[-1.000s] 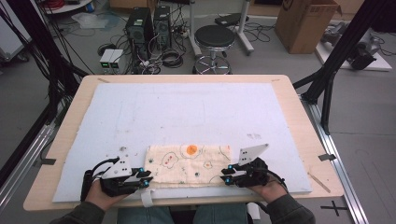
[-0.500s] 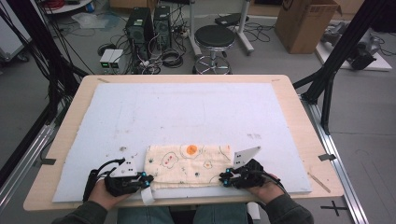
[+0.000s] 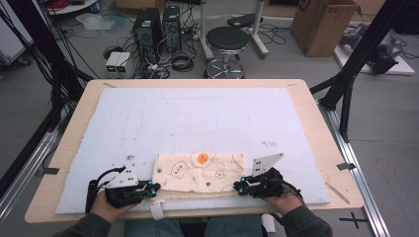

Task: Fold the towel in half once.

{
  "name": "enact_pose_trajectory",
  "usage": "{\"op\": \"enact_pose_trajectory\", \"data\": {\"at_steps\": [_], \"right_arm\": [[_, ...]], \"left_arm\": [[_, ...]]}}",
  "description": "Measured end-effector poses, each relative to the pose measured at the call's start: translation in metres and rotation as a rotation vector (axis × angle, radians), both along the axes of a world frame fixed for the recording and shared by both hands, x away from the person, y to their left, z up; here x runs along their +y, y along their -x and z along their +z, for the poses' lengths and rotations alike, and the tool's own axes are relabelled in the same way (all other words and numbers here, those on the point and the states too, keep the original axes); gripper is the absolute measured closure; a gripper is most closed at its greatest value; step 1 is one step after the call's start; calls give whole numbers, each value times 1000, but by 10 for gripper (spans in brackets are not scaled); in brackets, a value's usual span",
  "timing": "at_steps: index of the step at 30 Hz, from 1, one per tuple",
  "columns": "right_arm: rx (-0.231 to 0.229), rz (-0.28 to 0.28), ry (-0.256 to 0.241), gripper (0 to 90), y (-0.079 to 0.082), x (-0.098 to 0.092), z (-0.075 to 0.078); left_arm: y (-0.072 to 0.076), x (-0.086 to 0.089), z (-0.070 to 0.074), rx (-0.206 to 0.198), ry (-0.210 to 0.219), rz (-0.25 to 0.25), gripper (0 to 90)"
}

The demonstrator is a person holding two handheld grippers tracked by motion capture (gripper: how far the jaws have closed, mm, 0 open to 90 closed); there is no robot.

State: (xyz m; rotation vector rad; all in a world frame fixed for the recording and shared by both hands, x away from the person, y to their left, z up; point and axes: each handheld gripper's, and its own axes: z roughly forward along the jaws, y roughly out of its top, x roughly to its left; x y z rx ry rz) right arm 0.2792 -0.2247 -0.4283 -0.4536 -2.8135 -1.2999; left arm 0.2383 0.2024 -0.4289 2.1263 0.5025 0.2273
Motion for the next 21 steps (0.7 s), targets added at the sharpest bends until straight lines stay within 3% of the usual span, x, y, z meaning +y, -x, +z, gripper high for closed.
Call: {"op": "enact_pose_trajectory", "data": {"at_steps": [6, 10, 13, 17, 21], "right_arm": [[7, 8, -9, 830, 2, -4, 1], [19, 22, -11, 809, 2, -5, -1], [18, 10, -36, 770, 0, -4, 2], [8, -19, -24, 737, -8, 1, 5], [9, -78, -30, 704, -24, 3, 10]], "left_arm": [[1, -1, -2, 12, -3, -11, 871], [3, -3, -4, 25, -8, -45, 866], [1, -4, -1, 29, 15, -52, 777], [-5, -4, 3, 29, 36, -11, 696], [-16, -2, 7, 17, 60, 51, 690]]}}
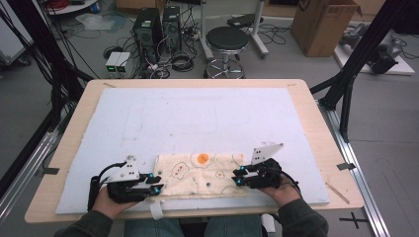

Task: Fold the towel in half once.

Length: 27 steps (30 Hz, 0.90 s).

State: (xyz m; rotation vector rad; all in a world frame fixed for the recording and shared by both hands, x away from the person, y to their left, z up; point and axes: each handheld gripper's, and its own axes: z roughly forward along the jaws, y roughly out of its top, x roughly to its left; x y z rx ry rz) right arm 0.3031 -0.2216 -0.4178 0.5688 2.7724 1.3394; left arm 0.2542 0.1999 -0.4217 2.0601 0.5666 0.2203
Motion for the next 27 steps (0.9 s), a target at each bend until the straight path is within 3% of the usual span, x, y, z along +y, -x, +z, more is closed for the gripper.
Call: {"op": "enact_pose_trajectory", "data": {"at_steps": [3, 8, 11, 16, 19, 22, 27], "right_arm": [[2, -43, -13, 680, -15, 1, 4], [-9, -115, -25, 682, -34, 6, 5], [-10, -159, -14, 705, -46, 11, -2], [14, -207, 44, 718, -59, 13, -14], [30, -207, 77, 719, -60, 12, -21], [29, -210, 69, 718, -59, 9, -22], [-8, -208, 87, 717, -55, 4, -22]], "left_arm": [[-11, -1, 2, -7, 22, 59, 701], [-34, -11, -1, -30, -26, 137, 731], [-47, -17, -8, -19, -52, 181, 760], [-59, -18, -19, 29, -124, 201, 753], [-60, -17, -20, 42, -122, 199, 746], [-59, -18, -21, 33, -130, 199, 736], [-57, -17, -22, 29, -125, 201, 734]]}}
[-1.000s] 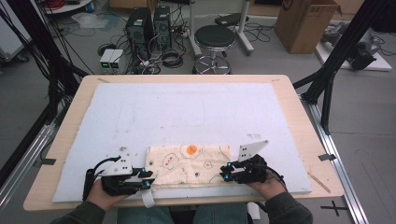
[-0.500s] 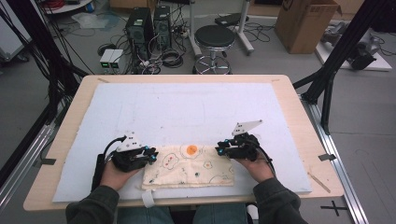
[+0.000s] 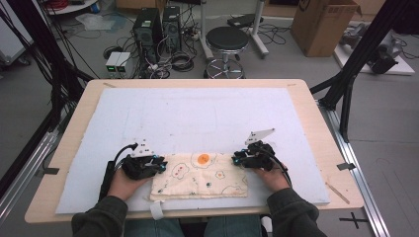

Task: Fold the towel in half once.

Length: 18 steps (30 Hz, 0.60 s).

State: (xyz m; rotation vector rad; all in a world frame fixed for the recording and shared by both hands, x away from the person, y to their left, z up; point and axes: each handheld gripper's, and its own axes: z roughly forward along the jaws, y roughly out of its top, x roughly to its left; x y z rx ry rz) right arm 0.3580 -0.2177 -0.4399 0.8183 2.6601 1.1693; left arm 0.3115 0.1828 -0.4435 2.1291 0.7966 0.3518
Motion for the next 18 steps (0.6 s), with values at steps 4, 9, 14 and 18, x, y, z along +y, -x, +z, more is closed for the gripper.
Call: {"op": "enact_pose_trajectory", "data": {"at_steps": [4, 9, 14, 18], "right_arm": [[3, -8, -21, 716, 2, -7, -2], [-12, -13, -4, 707, 5, -5, -1], [-5, -4, -29, 634, 5, -5, -2], [-6, 0, -38, 593, 7, -4, -1]], "left_arm": [[1, 0, -1, -7, -1, 0, 734], [1, 1, -1, -9, 8, 3, 730], [2, 0, 0, -9, 8, -10, 678], [4, 1, 2, 1, 35, -8, 636]]}}
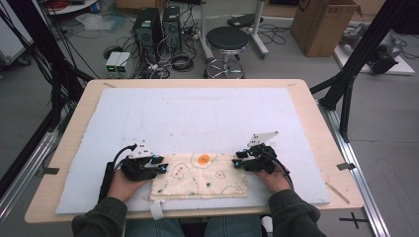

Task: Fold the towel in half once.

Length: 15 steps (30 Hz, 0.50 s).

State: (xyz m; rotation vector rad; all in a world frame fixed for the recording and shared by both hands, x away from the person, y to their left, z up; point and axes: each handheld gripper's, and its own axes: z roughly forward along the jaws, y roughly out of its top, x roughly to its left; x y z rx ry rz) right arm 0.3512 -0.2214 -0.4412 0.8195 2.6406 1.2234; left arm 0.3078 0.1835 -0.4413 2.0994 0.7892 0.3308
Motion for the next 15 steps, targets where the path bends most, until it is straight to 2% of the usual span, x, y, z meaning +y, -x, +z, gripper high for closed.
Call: {"op": "enact_pose_trajectory", "data": {"at_steps": [4, 7, 10, 13, 15], "right_arm": [[-24, 0, -50, 588, 1, -2, 6], [-38, -12, -87, 587, 0, -7, 11], [-44, -17, -88, 583, 0, -8, 14], [-47, -22, -83, 578, 0, -7, 15], [-48, -21, -80, 571, 0, -6, 15]], "left_arm": [[3, 1, 5, -17, 31, -6, 608], [2, 3, 8, -23, 64, 3, 548], [1, 6, 10, -30, 90, 7, 526], [1, 8, 12, -33, 94, 7, 512], [2, 8, 13, -34, 111, 16, 505]]}}
